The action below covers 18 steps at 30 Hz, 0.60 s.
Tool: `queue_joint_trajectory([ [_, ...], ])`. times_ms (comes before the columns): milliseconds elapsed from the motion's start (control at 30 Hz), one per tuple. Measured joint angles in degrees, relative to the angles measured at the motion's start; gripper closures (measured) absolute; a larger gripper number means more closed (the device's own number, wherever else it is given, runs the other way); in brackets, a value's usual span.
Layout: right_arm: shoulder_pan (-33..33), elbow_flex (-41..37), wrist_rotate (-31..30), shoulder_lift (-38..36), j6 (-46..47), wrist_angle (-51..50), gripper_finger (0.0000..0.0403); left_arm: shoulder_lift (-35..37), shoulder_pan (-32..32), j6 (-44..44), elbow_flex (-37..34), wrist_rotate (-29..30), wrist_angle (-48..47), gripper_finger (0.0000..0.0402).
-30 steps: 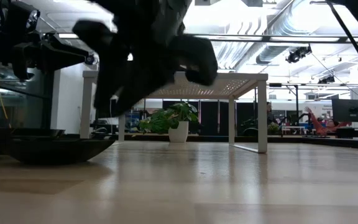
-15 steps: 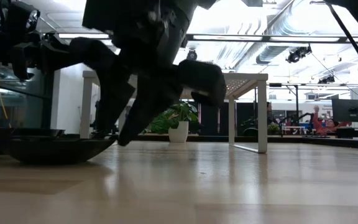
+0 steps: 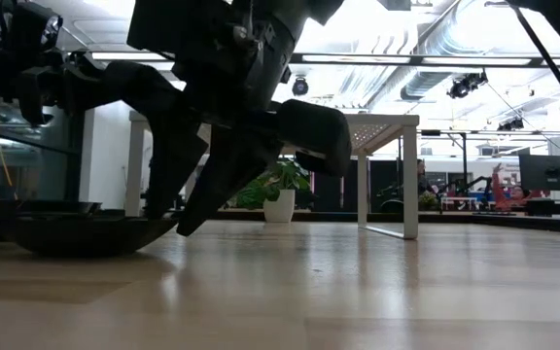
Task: Pick & Place Mini shaped plates
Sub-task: Stack the leaf shaped plate on top of the leaf shaped plates on the shelf
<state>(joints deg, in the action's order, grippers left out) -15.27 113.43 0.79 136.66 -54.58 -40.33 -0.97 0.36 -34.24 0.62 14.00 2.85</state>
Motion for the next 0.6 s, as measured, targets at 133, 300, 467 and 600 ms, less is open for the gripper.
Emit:
queue_joint_trajectory([
  [133,0.26,0.0,1.25,0.0,-1.0,0.21,0.031,-0.02,0.0,0.01,0.0,0.01,0.0,0.0227],
  [300,0.36,0.0,1.32,0.0,-2.01,0.34,0.034,-0.01,0.0,0.0,0.0,0.0,0.0,0.0227],
  [467,0.76,0.0,2.55,0.07,-2.52,0.46,0.0357,-0.02,0.0,0.0,0.0,0.0,0.0,0.0227],
  [600,0.85,0.0,2.78,0.31,-2.84,0.76,0.0356,-0.01,0.0,0.0,0.0,0.02,0.0,0.0227],
])
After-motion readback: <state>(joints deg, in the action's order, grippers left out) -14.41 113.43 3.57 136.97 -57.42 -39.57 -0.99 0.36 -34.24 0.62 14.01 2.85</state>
